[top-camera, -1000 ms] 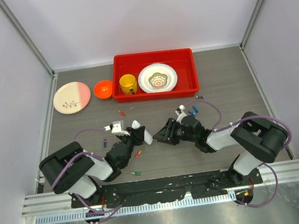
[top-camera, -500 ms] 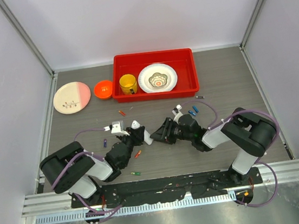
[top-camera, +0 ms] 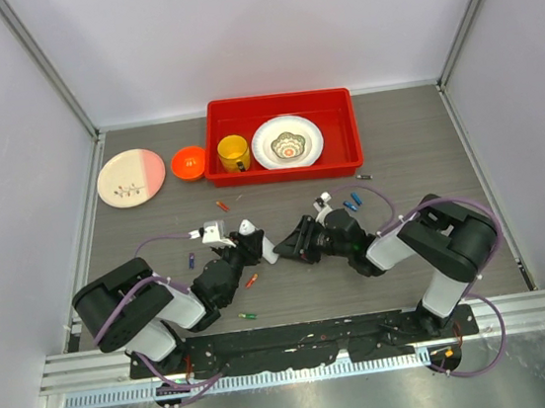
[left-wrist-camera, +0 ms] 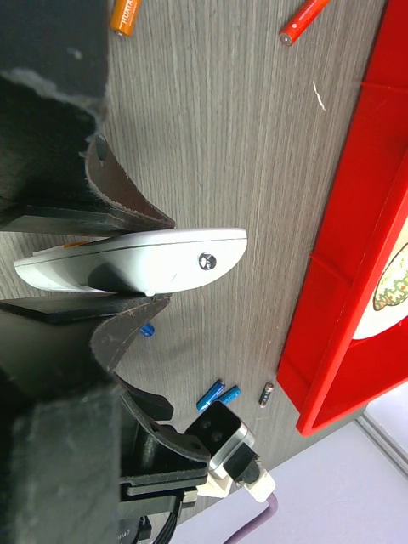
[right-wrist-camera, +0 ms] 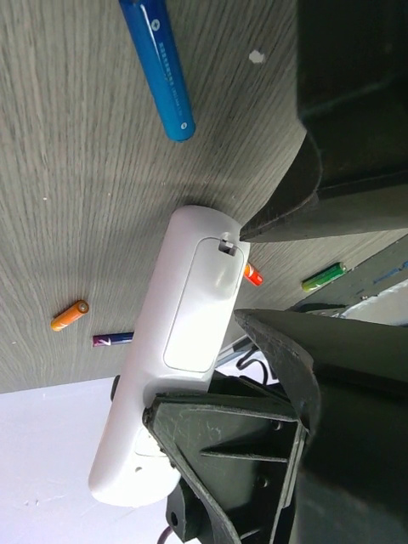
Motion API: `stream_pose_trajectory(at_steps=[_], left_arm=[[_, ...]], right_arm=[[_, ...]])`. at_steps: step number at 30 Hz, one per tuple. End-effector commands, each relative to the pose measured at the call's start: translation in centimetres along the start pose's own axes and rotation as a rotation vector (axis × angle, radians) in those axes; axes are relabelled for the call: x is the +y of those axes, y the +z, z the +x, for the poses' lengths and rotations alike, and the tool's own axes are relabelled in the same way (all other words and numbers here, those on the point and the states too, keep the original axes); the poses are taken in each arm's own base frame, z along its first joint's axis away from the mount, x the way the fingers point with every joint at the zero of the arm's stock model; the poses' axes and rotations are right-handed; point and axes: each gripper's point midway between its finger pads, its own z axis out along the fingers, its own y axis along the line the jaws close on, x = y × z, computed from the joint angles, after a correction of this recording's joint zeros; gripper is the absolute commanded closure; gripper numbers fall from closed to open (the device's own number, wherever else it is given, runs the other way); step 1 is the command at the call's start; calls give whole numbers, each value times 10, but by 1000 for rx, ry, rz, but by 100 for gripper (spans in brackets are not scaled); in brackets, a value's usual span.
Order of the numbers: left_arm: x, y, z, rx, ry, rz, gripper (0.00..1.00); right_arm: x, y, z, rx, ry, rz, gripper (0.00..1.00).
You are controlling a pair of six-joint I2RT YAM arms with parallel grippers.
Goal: Load the batteries into the remote control
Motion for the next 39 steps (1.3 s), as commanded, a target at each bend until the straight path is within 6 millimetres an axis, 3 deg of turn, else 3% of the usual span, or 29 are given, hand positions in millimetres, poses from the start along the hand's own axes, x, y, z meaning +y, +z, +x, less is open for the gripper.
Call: stream_pose_trajectory(at_steps=[1,16,39], left_arm=[[-23,0,-40,-156,-116,76,100],[-22,-1,-38,-149,-125,75,100],[-22,-1,-40,-155,-120,74,100]], right_arm=[[21,4,-6,-20,-1,-81,56],[21,8,-6,-24,33,-104,57],[14,7,-6,-27,32,-70,48]])
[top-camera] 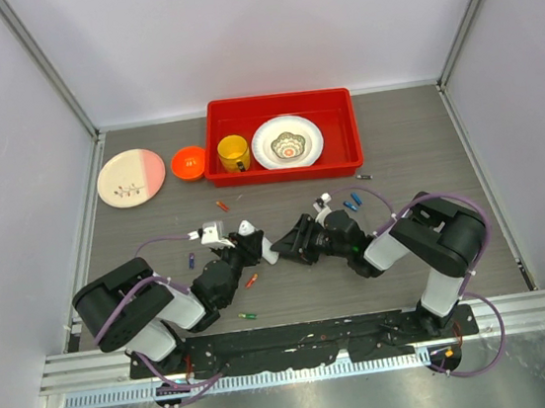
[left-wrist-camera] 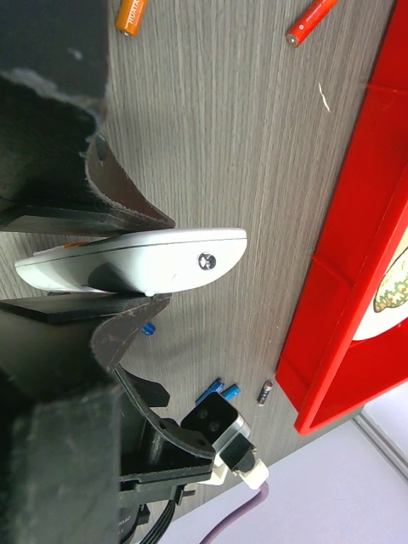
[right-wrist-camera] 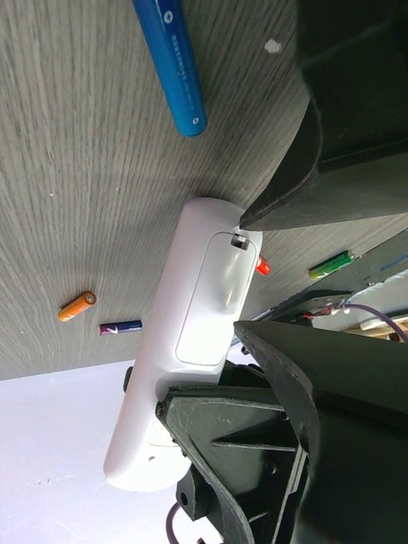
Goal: Load the batteries into the remote control
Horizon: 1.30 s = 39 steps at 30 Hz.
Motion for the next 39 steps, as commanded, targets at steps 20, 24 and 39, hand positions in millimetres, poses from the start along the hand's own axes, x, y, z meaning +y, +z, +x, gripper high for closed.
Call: stream_pose_trajectory(at_steps=[20,24,39], left_arm=[[-27,1,-36,-137,-121,93,100],[-27,1,-34,-132,-127,94,100],[-26,1,-30,-117,-136,94,100]], right_arm=[[16,8,-2,-3,-1,-72,57],[20,9,-3,-4,3,-91,60],[30,8,-5,-10,-13,-115,70]])
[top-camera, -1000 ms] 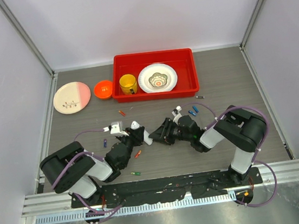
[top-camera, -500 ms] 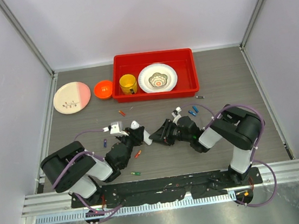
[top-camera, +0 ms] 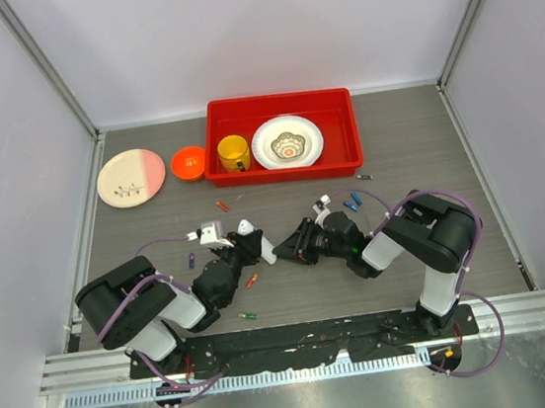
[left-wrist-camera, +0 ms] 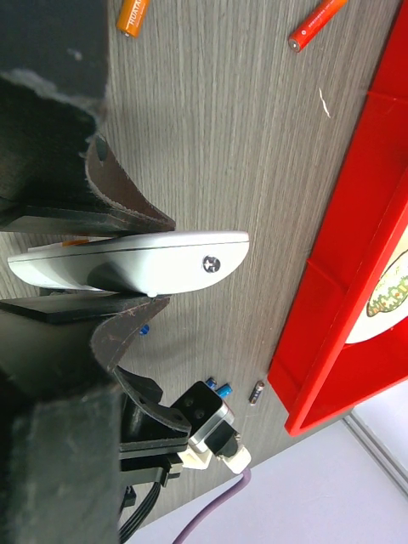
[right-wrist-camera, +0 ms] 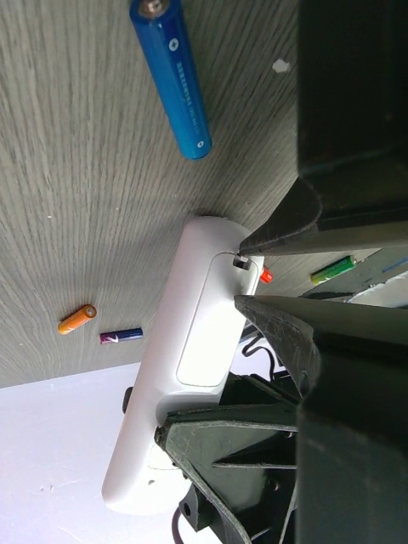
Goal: Load the batteries into the remote control
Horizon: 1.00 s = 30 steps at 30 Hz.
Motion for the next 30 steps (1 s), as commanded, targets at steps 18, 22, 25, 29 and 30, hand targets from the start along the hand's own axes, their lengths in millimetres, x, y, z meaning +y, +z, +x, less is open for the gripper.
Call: stream_pose_trajectory(at_steps=[18,22,25,29,30], left_arm=[[-30,-1,-26,-100,-106,109,100],[-30,-1,-27,-103,-100,109,100],[-29,-1,-26,-102,-89,105,100],[-29,-1,-26,-103,-76,105,100],[-29,-1,-26,-104,-70,105,100]], right_arm=[[49,3,-7,-17,-57,-156,87],[50,2,-7,-19,-63,-155,87],[51,0,-7,-19,-68,-155,87],[53,-2,-8,-23,-79,-150,87],[55,-2,-8,-24,-83,-153,88]])
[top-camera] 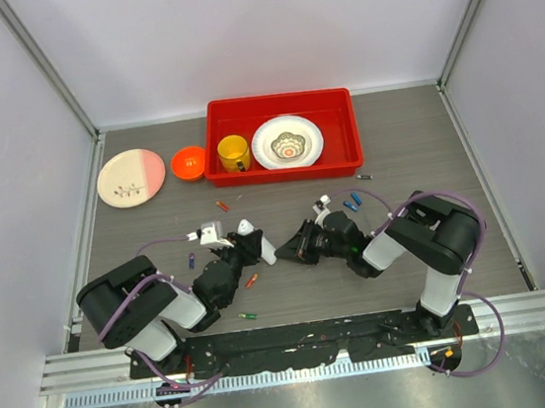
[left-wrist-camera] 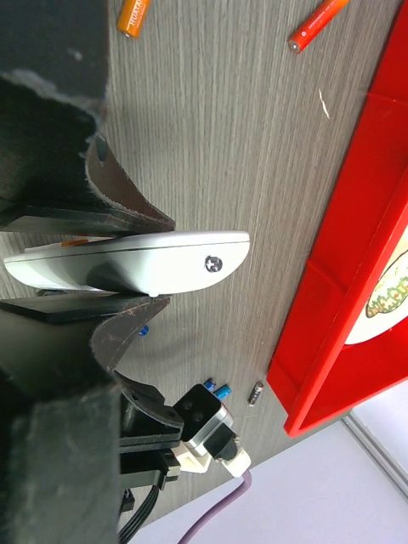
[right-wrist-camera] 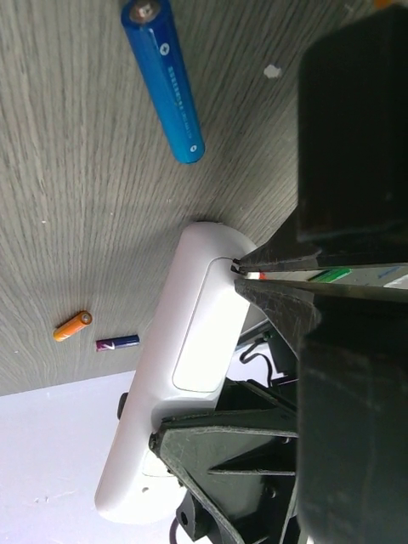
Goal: Load the batteries into the remote control
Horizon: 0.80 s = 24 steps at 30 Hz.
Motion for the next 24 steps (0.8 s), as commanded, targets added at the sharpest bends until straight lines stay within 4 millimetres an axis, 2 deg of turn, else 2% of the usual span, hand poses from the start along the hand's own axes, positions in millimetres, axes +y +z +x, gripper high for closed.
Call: stream_pose_trajectory(at_steps=[1,11,14,15,18,24], left_arm=[[-30,-2,-26,-98,-69,110,100],[-29,-1,-27,-105,-61,103,100],[-28,-2,-28,-110,-61,97,100],[-27,-2,-28,-112,-60,94,100],[-27,-2,-29,-116,-58,91,100],[-26,-2,-29,-118,-49,85,100]], right_arm=[[57,-2,-9,-31,-78,-168,88],[57,-6,-9,-34,-88,-159,87],[50,-10,-9,-41,-84,-132,73],[48,-11,-10,-48,-83,-122,63],[39,-16,-9,-57,-75,-89,52],[28,-17,-6,-43,-75,-42,50]])
